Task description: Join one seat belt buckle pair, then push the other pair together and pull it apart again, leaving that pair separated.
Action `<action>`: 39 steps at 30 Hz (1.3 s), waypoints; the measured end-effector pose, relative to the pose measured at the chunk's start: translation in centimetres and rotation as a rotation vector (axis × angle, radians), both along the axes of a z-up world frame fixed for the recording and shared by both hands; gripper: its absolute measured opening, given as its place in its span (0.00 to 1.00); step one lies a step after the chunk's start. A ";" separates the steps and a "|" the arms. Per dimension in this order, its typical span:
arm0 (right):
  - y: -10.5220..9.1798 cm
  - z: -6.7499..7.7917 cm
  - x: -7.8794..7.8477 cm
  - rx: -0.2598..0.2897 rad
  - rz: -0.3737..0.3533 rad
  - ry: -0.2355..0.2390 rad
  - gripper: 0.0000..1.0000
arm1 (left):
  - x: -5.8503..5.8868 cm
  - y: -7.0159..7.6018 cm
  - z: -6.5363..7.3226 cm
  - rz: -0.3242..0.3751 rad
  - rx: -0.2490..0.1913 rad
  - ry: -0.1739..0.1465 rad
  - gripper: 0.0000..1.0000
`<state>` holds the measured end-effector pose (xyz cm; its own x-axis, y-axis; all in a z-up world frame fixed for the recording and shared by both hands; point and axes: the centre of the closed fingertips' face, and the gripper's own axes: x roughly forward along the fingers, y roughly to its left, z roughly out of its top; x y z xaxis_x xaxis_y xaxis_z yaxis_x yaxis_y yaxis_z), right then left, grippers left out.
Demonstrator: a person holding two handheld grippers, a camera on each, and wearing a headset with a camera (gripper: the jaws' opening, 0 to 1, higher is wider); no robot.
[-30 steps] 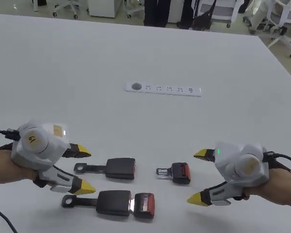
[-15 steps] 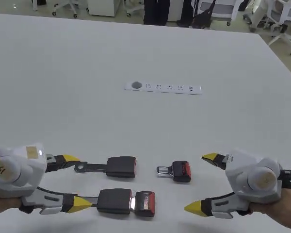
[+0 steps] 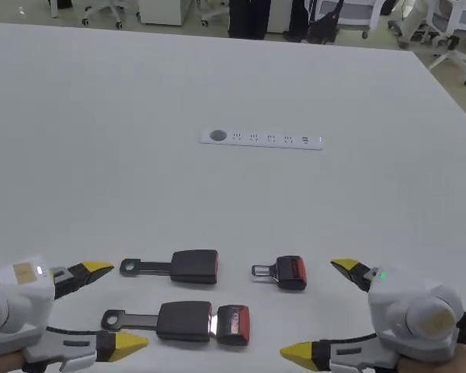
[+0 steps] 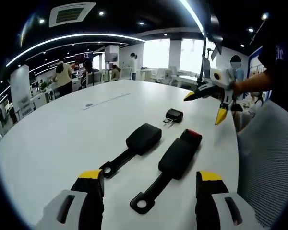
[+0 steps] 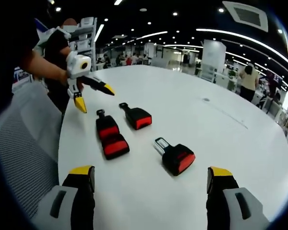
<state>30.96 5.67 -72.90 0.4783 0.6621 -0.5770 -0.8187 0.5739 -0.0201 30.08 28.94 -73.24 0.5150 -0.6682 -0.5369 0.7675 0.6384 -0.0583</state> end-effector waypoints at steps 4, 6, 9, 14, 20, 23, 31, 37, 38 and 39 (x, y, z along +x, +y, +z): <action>0.2 -0.2 -0.4 0.028 -0.024 0.004 0.99 | -0.3 -0.2 0.4 0.042 -0.032 -0.006 0.84; 0.3 0.0 -0.6 0.041 -0.032 -0.002 0.99 | -0.4 -0.2 0.2 0.055 -0.031 -0.006 0.87; 0.3 -0.2 -0.7 0.048 -0.042 -0.009 0.99 | -0.5 0.3 0.0 0.087 -0.031 -0.010 0.92; 0.5 -0.1 -1.1 0.070 -0.051 -0.023 0.99 | -0.5 -0.1 0.3 0.121 -0.053 -0.020 0.94; 0.7 0.1 -1.7 0.100 -0.067 -0.043 0.99 | -0.3 -0.3 0.5 0.130 -0.076 -0.031 0.96; 0.8 0.0 -2.2 0.104 -0.067 -0.046 0.99 | -0.3 -0.4 0.6 0.144 -0.095 -0.036 0.98; 0.1 0.0 -2.4 0.128 -0.083 -0.056 0.99 | -1.7 -1.0 0.1 0.131 -0.087 -0.028 1.00; -0.5 -0.1 -2.5 0.129 -0.093 -0.058 0.99 | -1.2 -0.7 0.3 0.143 -0.107 -0.039 1.00; -0.6 0.0 -2.5 0.128 -0.094 -0.062 0.99 | -1.2 -0.7 0.3 0.142 -0.111 -0.040 1.00; -0.6 0.0 -2.5 0.125 -0.097 -0.057 0.99 | -1.3 -0.7 0.3 0.143 -0.112 -0.036 1.00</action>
<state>28.47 5.03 -72.90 0.5732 0.6761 -0.4629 -0.7587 0.6514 0.0119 28.80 28.26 -72.95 0.6263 -0.6418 -0.4426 0.6725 0.7319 -0.1096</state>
